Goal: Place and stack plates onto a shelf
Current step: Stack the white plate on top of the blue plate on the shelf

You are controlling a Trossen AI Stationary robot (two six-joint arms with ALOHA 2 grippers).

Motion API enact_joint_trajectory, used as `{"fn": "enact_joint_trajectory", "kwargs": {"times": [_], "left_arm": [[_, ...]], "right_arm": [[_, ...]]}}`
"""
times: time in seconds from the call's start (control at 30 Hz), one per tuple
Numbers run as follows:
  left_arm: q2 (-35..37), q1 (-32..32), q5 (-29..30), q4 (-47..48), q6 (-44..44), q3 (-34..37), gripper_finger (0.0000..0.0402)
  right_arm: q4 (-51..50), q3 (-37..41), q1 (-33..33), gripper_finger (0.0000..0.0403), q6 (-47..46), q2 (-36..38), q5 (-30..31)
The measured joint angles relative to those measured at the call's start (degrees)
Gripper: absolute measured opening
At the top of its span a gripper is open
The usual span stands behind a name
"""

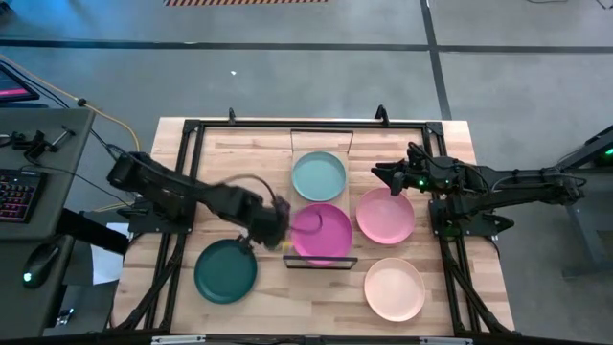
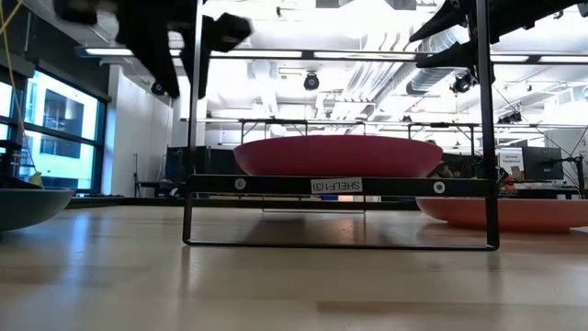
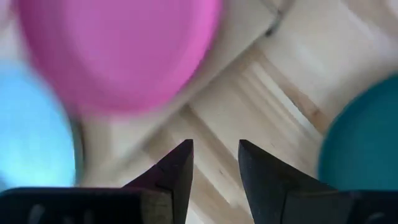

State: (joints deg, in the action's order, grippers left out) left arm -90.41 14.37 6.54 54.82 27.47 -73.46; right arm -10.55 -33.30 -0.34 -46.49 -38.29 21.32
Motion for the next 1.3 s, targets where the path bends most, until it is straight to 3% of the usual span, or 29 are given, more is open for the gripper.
{"fn": "enact_joint_trajectory", "kwargs": {"times": [0.1, 0.2, 0.47, 0.6, 0.73, 1.13, 1.2, 1.3], "left_arm": [[5.00, -2.97, -4.96, 1.36, -14.13, 0.37, 0.0119], [11.76, -5.51, -8.61, -4.82, -25.90, 3.74, 0.0119], [31.40, -6.91, -4.75, -44.97, -47.80, 26.14, 0.0119], [37.54, -6.48, -0.03, -61.14, -55.06, 36.49, 0.0119], [40.29, -6.49, 0.43, -72.04, -58.99, 43.74, 0.0119], [40.72, -6.49, 2.17, -75.66, -61.34, 46.44, 0.0119], [40.74, -6.49, 2.18, -75.73, -61.34, 46.44, 0.0119], [40.74, -6.48, 2.15, -75.68, -61.34, 46.43, 0.0119]], "right_arm": [[0.02, 0.00, 0.00, 0.0185, -0.26, 0.01, 0.00], [0.03, 0.00, 0.00, 0.0185, -1.36, 0.00, -0.01], [0.04, 0.00, 0.00, 0.0185, -1.28, 0.01, -0.76], [0.04, 0.00, 0.00, 0.0185, -1.11, 0.01, -0.79], [0.03, 0.00, 0.00, 0.0185, -1.06, 0.01, -0.80], [-0.17, 0.00, 0.00, 0.0185, -2.29, 0.01, -2.28], [-1.74, 0.00, -0.02, 0.0185, -7.44, 0.05, -8.25], [-8.64, 0.00, 1.07, 0.0185, -15.12, 0.03, -22.43]]}}
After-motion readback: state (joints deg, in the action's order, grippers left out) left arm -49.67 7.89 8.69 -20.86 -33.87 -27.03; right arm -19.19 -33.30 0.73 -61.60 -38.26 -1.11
